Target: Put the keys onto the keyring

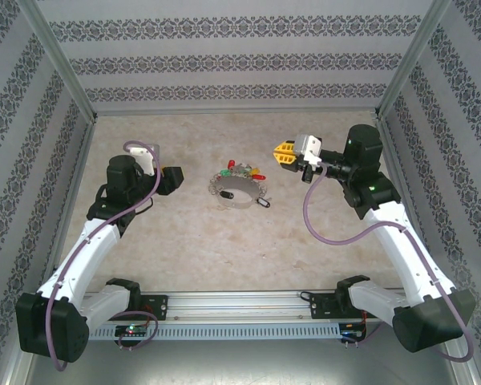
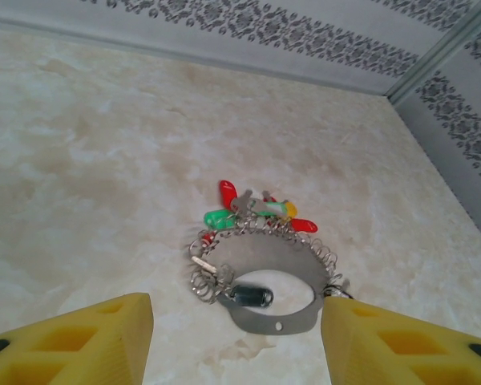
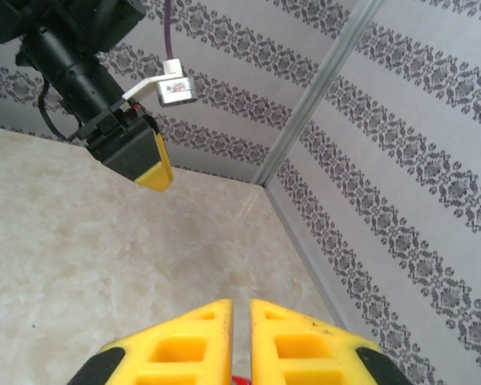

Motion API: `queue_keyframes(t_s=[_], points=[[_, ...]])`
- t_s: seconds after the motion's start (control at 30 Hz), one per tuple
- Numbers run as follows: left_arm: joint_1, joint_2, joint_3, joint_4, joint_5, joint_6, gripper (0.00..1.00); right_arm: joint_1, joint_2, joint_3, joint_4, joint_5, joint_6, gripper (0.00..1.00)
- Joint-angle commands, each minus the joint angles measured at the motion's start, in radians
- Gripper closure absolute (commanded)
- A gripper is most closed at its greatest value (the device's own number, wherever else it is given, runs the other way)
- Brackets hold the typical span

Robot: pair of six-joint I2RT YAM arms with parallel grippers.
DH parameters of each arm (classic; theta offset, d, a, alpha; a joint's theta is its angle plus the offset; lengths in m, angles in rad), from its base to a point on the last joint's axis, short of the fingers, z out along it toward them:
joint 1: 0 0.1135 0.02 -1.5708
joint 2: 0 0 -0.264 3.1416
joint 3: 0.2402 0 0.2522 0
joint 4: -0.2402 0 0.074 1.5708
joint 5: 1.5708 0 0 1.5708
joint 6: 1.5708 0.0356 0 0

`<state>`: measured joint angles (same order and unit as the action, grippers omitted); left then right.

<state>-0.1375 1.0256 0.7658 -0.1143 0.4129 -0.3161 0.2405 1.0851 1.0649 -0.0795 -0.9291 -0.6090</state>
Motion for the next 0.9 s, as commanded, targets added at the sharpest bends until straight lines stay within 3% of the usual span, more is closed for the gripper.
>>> queue_keyframes(t_s=[0.0,0.13,0.23,0.3,0.33,0.37,0.4,0.53,0.6,0.73,0.87], points=[[-0.006,-0.019,0.013,-0.068,-0.058,0.033,0.41,0.013,-0.037,-0.033,-0.004,0.053,-0.021,0.79],[-0.004,-0.015,0.043,-0.139,-0.104,0.049,0.39,0.014,-0.054,-0.050,-0.001,0.111,-0.003,0.65],[-0.001,-0.027,0.078,-0.229,-0.223,0.056,0.34,0.012,-0.080,-0.074,0.029,0.192,0.052,0.55],[0.009,-0.044,0.096,-0.275,-0.293,0.049,0.30,0.011,-0.108,-0.111,0.088,0.317,0.152,0.30],[0.014,-0.049,0.105,-0.290,-0.301,0.048,0.25,0.009,-0.122,-0.130,0.109,0.374,0.201,0.04],[0.019,-0.054,0.115,-0.301,-0.304,0.051,0.17,0.009,-0.137,-0.149,0.127,0.434,0.247,0.02],[0.020,-0.056,0.124,-0.312,-0.314,0.054,0.00,0.005,-0.158,-0.172,0.142,0.499,0.298,0.02],[0.020,-0.093,0.114,-0.300,-0.407,0.059,0.00,-0.011,-0.271,-0.313,0.217,0.860,0.566,0.02],[0.019,-0.144,0.052,-0.236,-0.475,0.075,0.00,-0.034,-0.353,-0.416,0.251,0.980,0.657,0.02],[0.011,-0.236,-0.177,0.073,-0.433,0.225,0.00,-0.069,-0.490,-0.606,0.302,1.040,0.677,0.02],[0.009,-0.250,-0.352,0.272,-0.452,0.228,0.00,-0.072,-0.545,-0.769,0.336,1.079,0.647,0.02]])
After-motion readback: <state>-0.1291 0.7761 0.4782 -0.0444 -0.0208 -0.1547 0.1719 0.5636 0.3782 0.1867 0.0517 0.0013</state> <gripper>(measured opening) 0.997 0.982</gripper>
